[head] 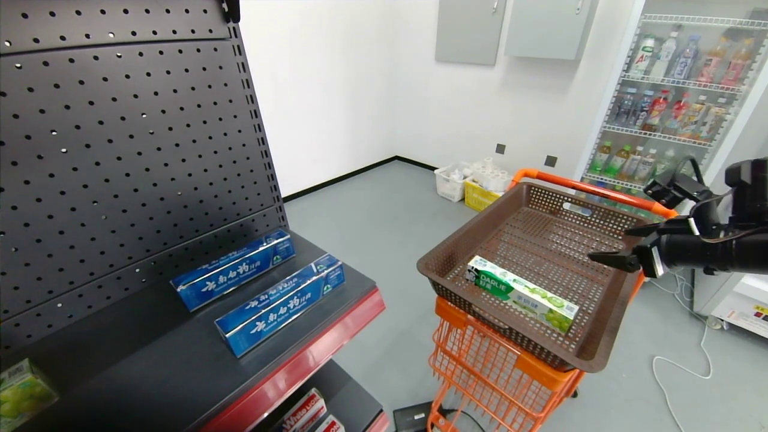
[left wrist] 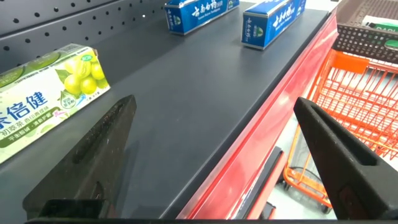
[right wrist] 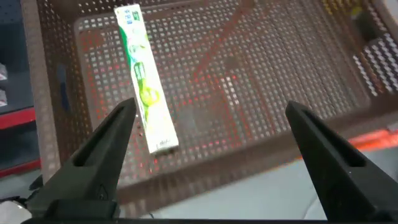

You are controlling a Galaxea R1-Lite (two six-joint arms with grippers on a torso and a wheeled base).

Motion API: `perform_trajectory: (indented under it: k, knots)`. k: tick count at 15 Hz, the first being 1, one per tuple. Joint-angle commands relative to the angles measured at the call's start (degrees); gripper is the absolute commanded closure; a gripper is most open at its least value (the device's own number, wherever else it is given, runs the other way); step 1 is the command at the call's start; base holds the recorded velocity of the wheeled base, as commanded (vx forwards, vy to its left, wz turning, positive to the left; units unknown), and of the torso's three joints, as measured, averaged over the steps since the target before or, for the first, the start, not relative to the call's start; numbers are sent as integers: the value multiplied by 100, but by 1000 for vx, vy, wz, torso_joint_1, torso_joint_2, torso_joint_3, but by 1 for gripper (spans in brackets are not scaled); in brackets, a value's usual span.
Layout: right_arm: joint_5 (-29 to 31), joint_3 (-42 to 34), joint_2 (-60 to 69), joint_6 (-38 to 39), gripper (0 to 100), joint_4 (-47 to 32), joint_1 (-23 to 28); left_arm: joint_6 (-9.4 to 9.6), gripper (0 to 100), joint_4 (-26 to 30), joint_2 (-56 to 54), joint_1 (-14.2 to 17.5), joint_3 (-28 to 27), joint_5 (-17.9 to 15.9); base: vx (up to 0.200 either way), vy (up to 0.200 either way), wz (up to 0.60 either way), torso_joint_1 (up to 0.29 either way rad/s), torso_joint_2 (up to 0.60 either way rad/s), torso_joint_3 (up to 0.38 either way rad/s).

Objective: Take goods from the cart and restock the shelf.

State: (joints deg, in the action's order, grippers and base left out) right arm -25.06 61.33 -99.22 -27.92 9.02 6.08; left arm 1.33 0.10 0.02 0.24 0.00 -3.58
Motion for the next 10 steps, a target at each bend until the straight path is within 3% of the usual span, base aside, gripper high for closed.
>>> perform_trajectory:
  k: [1, 7, 10]
  knots:
    - [-86, 485, -678, -12, 0, -164, -204, -1, 0, -1, -2, 2, 0, -2, 0, 0, 0, 0, 0, 0]
    - [-139, 933, -1135, 32, 0, -471, -898, -1, 0, -1, -2, 2, 0, -2, 0, 0, 0, 0, 0, 0]
    - [2, 1496, -1337, 23, 0, -1386, -925, -1, 0, -1, -2, 2, 0, -2, 0, 0, 0, 0, 0, 0]
